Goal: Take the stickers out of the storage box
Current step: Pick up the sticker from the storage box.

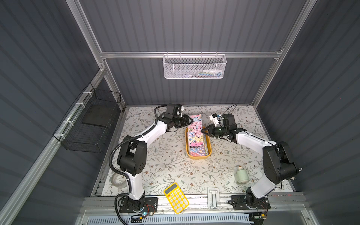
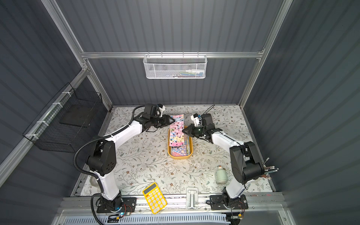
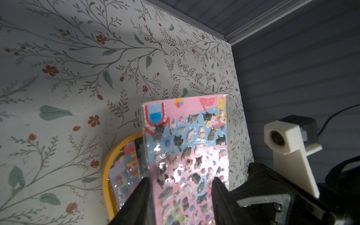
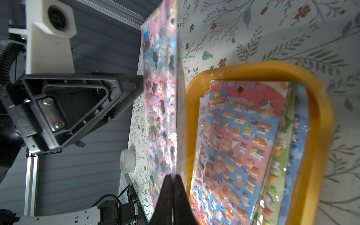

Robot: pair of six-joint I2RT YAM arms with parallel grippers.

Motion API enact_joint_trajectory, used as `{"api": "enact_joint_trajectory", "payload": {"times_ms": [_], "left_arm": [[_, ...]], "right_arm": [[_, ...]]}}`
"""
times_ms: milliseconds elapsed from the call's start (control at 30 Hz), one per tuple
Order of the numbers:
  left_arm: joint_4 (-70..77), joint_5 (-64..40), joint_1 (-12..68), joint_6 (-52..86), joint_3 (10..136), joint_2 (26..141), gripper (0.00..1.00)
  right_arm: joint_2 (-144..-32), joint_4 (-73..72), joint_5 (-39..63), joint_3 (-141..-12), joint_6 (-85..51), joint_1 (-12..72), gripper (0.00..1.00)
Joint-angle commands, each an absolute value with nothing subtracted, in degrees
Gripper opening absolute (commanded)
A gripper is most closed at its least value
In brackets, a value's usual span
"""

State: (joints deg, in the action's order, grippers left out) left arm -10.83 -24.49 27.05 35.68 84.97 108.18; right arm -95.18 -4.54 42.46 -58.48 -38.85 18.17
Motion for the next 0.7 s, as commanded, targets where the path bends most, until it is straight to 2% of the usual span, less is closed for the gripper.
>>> {"api": "enact_joint_trajectory", "payload": {"times_ms": [0,167,267,300,467,533,667], "left_arm": [[-10.7,-28.2,27.2,36.1,86.1,110.1,0.38],[-10.9,-29.1,27.2,36.5,86.8,111.1,0.21],[-12.3,-27.3,27.2,36.5,87.5,111.0,0.02],[-13.5,-26.5,27.2,36.4,88.1,111.1,0.0],[-14.8,-25.6,27.2,36.1,89.2,111.2,0.0],[-14.5,-26.0,27.2,36.1,89.3,110.9,0.0],[-14.2,-26.8,27.2,35.8,89.9,110.5,0.0]], "right_arm": [[-95.9,-6.5,44.0,-57.7,-39.6,18.1,0.0],[-96.1,-6.5,44.0,-57.7,-39.6,18.0,0.0],[-96.6,-6.1,43.9,-58.1,-39.6,17.9,0.0],[-96.8,-5.8,43.7,-58.3,-39.6,17.9,0.03],[-95.5,-2.9,40.0,-58.4,-37.7,17.8,0.34],[-94.6,-1.2,37.9,-58.2,-36.6,17.6,0.38],[-92.9,2.5,33.8,-58.2,-34.1,17.1,0.54]]}}
